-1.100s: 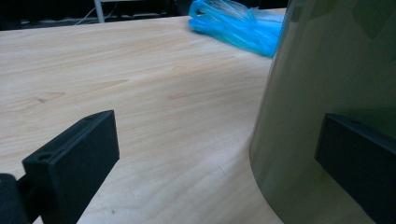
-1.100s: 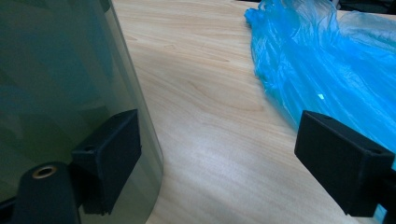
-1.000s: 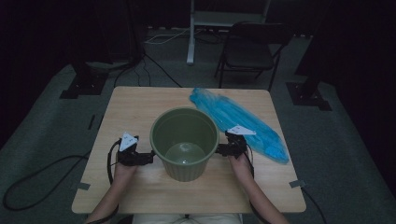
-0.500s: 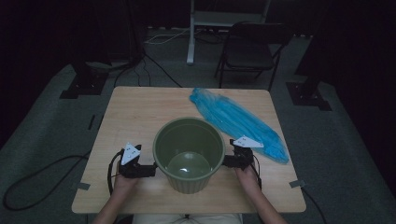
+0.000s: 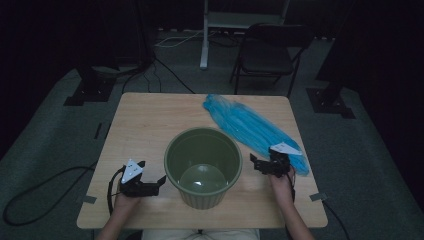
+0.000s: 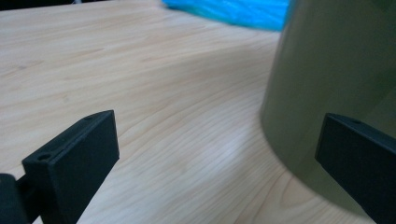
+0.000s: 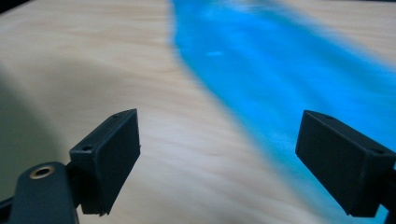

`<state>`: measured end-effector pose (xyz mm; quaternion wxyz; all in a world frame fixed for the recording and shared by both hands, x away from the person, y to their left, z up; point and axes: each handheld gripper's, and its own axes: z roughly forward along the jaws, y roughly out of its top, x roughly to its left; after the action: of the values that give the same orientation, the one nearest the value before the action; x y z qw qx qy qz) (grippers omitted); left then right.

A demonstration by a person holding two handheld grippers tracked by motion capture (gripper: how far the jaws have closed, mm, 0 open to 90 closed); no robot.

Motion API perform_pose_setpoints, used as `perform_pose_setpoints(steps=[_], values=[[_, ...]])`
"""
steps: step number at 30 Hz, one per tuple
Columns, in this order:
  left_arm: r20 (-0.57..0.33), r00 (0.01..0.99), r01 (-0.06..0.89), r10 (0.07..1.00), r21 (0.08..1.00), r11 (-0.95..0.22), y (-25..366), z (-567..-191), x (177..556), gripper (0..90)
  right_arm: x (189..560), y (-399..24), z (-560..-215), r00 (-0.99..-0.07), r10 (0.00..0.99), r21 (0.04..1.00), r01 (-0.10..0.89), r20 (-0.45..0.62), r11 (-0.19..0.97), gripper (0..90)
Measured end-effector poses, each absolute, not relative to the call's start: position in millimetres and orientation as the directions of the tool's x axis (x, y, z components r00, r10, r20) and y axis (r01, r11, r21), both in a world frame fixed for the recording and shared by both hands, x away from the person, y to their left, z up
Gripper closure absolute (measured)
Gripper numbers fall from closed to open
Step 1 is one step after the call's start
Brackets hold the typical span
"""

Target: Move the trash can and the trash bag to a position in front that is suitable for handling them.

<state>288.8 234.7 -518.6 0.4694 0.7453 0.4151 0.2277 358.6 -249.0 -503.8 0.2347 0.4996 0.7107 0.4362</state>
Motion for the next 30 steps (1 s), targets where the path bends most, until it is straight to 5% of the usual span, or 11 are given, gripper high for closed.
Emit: perform_pose_setpoints(steps=[10,14,17,20,26,28,30], values=[[-0.044,0.541,0.410,0.840,0.886,-0.217,254,-523,283,0.2,381,-337,-496,-0.163,0.986,0.871,0.489,0.043,0.042,17.4],[-0.057,0.535,0.412,0.843,0.888,-0.202,259,-526,281,0.2,392,-363,-503,-0.125,0.975,0.793,0.605,0.184,-0.072,23.2],[-0.057,0.535,0.418,0.843,0.885,-0.205,261,-528,282,0.2,396,-369,-511,-0.069,0.987,0.771,0.633,0.148,-0.072,19.5],[-0.059,0.536,0.421,0.842,0.884,-0.206,262,-529,282,0.2,401,-374,-520,-0.098,0.980,0.721,0.690,0.175,-0.060,11.5],[-0.069,0.531,0.424,0.844,0.885,-0.194,263,-531,282,0.2,400,-370,-537,-0.111,0.982,0.663,0.749,0.153,-0.019,11.9],[-0.069,0.530,0.424,0.845,0.885,-0.193,263,-531,283,0.2,395,-367,-539,-0.109,0.987,0.662,0.749,0.117,0.004,22.8],[-0.069,0.528,0.422,0.846,0.886,-0.191,263,-531,283,0.2,390,-366,-537,-0.127,0.985,0.669,0.743,0.119,0.015,43.1]])
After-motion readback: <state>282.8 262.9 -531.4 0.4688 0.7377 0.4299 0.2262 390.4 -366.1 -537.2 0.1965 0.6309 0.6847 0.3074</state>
